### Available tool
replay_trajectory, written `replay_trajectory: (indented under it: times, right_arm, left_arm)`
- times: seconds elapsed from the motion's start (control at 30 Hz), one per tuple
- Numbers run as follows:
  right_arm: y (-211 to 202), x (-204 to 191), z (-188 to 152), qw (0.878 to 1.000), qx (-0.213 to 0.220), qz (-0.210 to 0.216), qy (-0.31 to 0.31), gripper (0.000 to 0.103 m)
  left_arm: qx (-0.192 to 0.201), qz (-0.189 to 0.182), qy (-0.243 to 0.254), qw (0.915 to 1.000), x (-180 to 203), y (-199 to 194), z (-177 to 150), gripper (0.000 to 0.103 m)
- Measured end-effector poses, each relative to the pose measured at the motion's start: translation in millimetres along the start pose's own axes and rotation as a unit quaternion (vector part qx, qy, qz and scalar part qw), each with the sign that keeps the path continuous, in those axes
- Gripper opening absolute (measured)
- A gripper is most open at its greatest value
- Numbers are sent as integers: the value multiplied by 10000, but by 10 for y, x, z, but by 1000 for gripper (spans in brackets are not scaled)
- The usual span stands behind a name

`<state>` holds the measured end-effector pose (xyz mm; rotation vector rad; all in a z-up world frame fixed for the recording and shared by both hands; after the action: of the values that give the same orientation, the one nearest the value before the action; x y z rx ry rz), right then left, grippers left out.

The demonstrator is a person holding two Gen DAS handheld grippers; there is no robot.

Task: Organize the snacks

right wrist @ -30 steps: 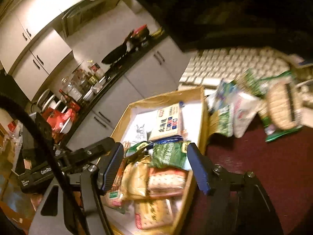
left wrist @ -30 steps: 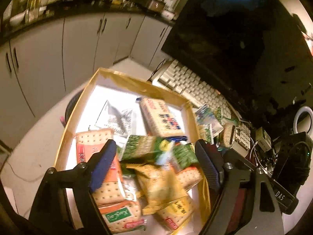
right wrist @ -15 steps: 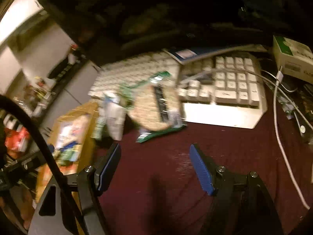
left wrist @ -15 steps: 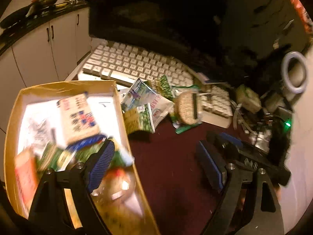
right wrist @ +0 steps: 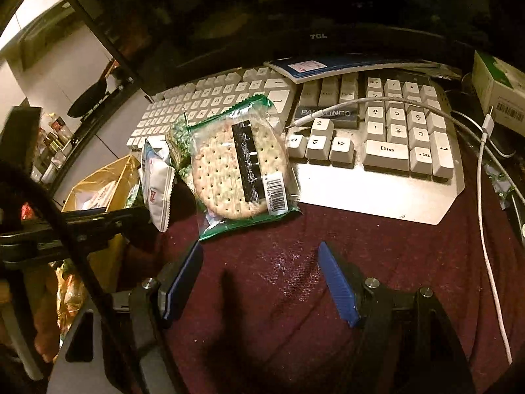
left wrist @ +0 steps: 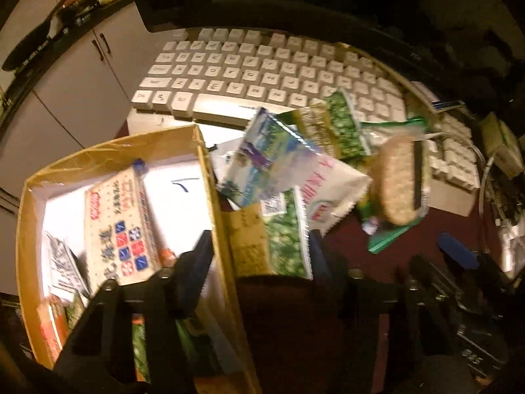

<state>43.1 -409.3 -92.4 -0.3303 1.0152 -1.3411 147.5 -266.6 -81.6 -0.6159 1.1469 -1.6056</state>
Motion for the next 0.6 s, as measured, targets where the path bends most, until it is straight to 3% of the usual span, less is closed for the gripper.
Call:
replay_trajectory:
  times: [0.03, 0.17, 0.33, 0.6]
  right_arm:
    - [-31, -13, -13, 10000, 10, -25, -40, 73]
    - [11, -128, -46, 9988, -27, -285, -400, 73]
    - [101, -172, 26, 9975, -110, -478, -512, 73]
    - [253, -287, 80, 9910, -169, -962, -917, 76]
  left_arm:
    - [7, -12, -2, 10000, -20, 1, -4, 52]
    - [19, -200, -103, 9997, -191, -66, -31, 30]
    - [-9, -794, -500, 9956, -437, -193, -179, 27]
    - [20, -1044, -612, 9927, -454, -236, -177, 28]
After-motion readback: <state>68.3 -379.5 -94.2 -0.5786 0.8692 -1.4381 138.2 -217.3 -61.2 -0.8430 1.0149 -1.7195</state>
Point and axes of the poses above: each gripper's, at about its wrist camera, not at the fingertips, and y roughly the way its jaws point, x to its right, z to its top, the point moved 3 cm from there along y, roughly the way its jaws point, and after that the axes turned 7 degrees about z, right-handed, at the moved point
